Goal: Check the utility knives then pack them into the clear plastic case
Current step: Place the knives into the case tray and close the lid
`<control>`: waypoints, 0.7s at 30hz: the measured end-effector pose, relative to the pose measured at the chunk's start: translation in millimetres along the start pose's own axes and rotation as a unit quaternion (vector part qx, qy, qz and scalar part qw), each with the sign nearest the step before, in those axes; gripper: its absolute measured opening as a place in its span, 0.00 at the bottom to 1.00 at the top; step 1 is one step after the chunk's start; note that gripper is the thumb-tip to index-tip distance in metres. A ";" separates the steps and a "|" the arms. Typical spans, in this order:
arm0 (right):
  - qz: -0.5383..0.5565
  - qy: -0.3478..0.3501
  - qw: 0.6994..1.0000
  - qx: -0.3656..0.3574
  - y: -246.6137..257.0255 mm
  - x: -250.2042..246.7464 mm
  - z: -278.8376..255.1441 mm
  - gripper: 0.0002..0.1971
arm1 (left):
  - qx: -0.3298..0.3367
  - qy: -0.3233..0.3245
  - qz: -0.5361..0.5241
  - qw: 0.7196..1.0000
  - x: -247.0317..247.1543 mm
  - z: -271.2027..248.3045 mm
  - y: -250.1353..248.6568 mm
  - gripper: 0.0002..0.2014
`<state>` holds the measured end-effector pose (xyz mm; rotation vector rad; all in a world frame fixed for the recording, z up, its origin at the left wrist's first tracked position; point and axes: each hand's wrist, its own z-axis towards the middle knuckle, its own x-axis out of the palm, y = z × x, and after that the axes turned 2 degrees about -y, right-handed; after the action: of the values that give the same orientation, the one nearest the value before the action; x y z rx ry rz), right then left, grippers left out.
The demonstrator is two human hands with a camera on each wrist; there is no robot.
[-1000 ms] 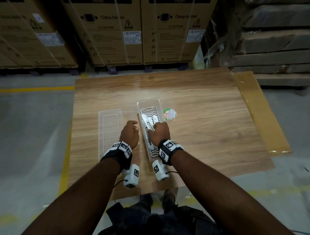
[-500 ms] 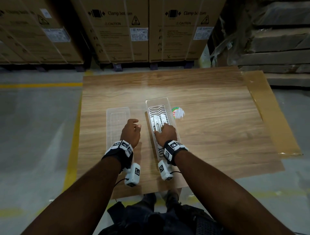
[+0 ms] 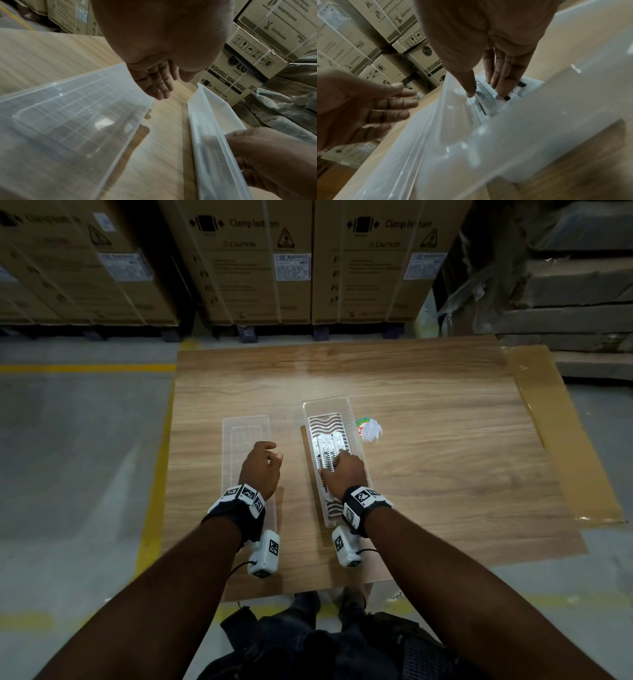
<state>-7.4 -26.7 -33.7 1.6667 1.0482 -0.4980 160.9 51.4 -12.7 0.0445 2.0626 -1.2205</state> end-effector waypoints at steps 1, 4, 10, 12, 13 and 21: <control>0.003 0.001 1.000 -0.006 -1.9 -0.8 1.2 0.19 | -0.003 -0.004 0.006 1.000 -4.5 -0.5 0.9 0.15; 0.015 0.006 1.000 -0.008 -3.3 -7.8 2.5 0.15 | -0.008 -0.018 0.014 1.000 -17.7 -0.7 8.7 0.15; 0.118 -0.031 0.991 -0.048 19.7 -25.3 2.8 0.10 | -0.027 -0.059 0.014 0.998 -34.0 -2.6 18.4 0.14; 0.154 -0.034 0.985 -0.074 41.2 -27.1 -1.2 0.10 | -0.026 -0.071 0.018 0.997 -38.9 -4.9 18.9 0.15; 0.170 -0.027 0.982 -0.084 52.2 -26.0 -3.7 0.10 | -0.026 -0.075 0.017 0.997 -41.4 -5.6 18.8 0.15; 0.166 0.083 0.978 -0.094 100.3 13.7 -19.6 0.13 | -0.069 -0.111 0.023 0.991 -65.0 -0.9 47.3 0.15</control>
<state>79.9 -9.2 18.4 1.6895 0.8805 -0.0406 225.7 98.7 -8.8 -0.1036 1.9341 -1.0050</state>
